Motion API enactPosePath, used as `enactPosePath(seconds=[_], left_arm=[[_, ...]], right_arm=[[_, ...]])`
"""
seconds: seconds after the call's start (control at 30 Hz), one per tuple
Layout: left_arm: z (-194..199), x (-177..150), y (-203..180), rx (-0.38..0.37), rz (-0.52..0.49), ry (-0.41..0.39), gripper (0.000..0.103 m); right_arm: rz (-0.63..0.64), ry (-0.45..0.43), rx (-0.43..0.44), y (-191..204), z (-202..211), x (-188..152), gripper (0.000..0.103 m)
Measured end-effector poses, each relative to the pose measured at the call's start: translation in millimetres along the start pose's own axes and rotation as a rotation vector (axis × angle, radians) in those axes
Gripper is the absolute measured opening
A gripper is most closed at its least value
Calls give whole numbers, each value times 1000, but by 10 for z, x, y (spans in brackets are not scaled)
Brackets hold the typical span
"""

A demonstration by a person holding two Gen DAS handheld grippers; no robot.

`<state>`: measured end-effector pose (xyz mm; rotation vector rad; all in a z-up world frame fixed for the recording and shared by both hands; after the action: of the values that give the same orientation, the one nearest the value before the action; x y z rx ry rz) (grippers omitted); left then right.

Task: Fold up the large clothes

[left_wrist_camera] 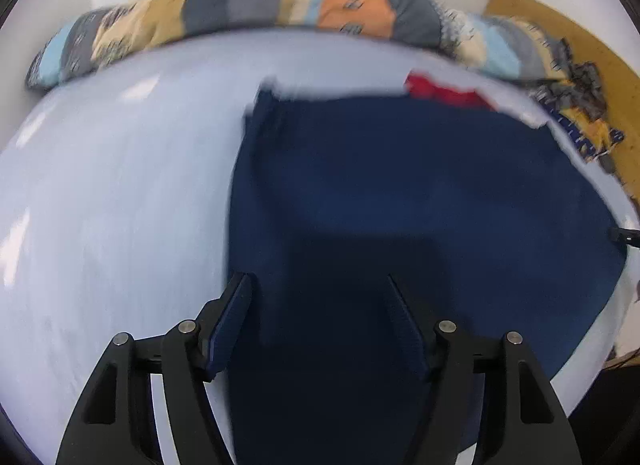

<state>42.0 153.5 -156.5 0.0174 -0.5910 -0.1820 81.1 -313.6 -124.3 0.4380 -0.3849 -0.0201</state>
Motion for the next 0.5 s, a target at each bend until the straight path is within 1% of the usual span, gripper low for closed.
enactPosePath(seconds=[0.03, 0.07, 0.1, 0.13, 0.17, 0.2, 0.27, 0.3, 0.37, 0.4, 0.43, 0.47, 0.5], left_arm=[[-23, -71, 19, 4, 11, -2, 75], [-14, -113, 54, 5, 43, -5, 78], [0, -120, 97, -18, 86, 12, 77], [73, -104, 129, -21, 117, 32, 74], [163, -67, 130, -15, 121, 19, 73], [309, -16, 109, -4, 116, -10, 73], [571, 142, 52, 24, 96, -52, 74], [707, 257, -21, 32, 92, -72, 74], [803, 396, -140, 31, 101, -79, 75], [804, 498, -235, 23, 112, -64, 76], [781, 538, -337, 21, 122, -45, 76], [746, 568, -393, 21, 126, -29, 76], [681, 565, -541, 23, 134, 6, 76]], right_arm=[[-59, 21, -16, -160, -57, -74, 26], [-95, 33, -12, -256, -67, -85, 26], [-130, 37, -8, -301, -46, -98, 26], [-142, 21, -37, -288, 42, -94, 26], [-130, -8, -72, -226, 161, -82, 27], [-114, -28, -78, -152, 249, -58, 27], [-77, -58, -52, 100, 466, -13, 33], [-63, -69, -46, 240, 552, 24, 38], [-45, -83, -29, 569, 649, 104, 44], [-37, -81, -10, 800, 672, 155, 49], [-41, -77, 3, 971, 657, 191, 54], [-51, -68, 11, 1127, 611, 198, 58], [-64, -49, 14, 1275, 543, 215, 62]])
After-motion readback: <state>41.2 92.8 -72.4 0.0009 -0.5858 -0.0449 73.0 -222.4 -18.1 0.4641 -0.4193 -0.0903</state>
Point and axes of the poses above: each gripper's, at about its wrist camera, not at the fingertips, and z roughly against the way its jaws point, y to its left, x to its top, the point moved 5 cm from there along -z, roughly the way its jaws point, and after that the axes turned 15 degrees about -z, right-handed, at the moved point
